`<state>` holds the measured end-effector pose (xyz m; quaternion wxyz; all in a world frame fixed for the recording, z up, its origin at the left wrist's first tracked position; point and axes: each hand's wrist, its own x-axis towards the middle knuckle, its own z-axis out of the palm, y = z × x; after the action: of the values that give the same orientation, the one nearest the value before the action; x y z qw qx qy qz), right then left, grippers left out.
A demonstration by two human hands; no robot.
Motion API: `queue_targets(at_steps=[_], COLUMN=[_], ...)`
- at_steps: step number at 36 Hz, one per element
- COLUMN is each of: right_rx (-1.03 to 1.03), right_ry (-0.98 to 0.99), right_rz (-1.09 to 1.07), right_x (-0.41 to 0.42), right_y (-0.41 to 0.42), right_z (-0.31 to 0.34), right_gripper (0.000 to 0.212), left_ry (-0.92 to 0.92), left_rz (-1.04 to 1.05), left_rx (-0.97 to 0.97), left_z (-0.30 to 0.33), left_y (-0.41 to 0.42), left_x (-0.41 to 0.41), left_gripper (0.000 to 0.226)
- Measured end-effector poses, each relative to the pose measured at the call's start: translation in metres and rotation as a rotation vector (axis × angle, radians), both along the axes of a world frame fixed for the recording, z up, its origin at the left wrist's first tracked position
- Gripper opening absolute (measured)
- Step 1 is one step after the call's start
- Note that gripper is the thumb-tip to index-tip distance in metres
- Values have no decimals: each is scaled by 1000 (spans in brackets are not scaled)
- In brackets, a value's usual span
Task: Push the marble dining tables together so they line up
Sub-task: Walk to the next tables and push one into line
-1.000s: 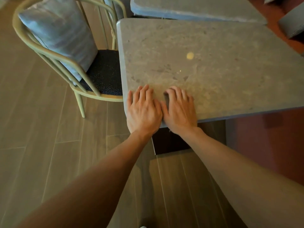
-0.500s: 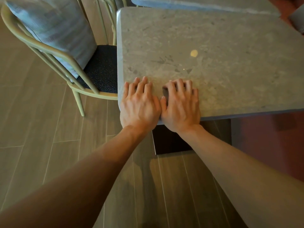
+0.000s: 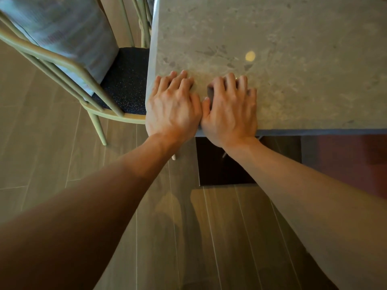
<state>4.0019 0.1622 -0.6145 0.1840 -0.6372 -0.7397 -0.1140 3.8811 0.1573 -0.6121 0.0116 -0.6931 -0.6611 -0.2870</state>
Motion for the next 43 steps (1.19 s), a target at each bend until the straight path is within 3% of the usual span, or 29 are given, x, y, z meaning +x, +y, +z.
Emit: queue_targets(at_steps=[3,9,37,43], right_rx=[6,41,28,-180], right_ry=[-3,2,-4,68], right_rz=[-1,-16,-60,15], right_x=[0,-4,-10,-2], right_y=[3,12,23,22], right_z=[-1,-3,-5,16], right_gripper=[32,31,33,36], left_ry=[-5,7,-8,118], left_rz=[-6,-9,-57,-88], left_rx=[2,0,-19,-223], left_z=[2,-3,-3,17], left_y=[2,12,26,28], left_x=[-1,-5,-11,-5], left_gripper=[64,48,50,45])
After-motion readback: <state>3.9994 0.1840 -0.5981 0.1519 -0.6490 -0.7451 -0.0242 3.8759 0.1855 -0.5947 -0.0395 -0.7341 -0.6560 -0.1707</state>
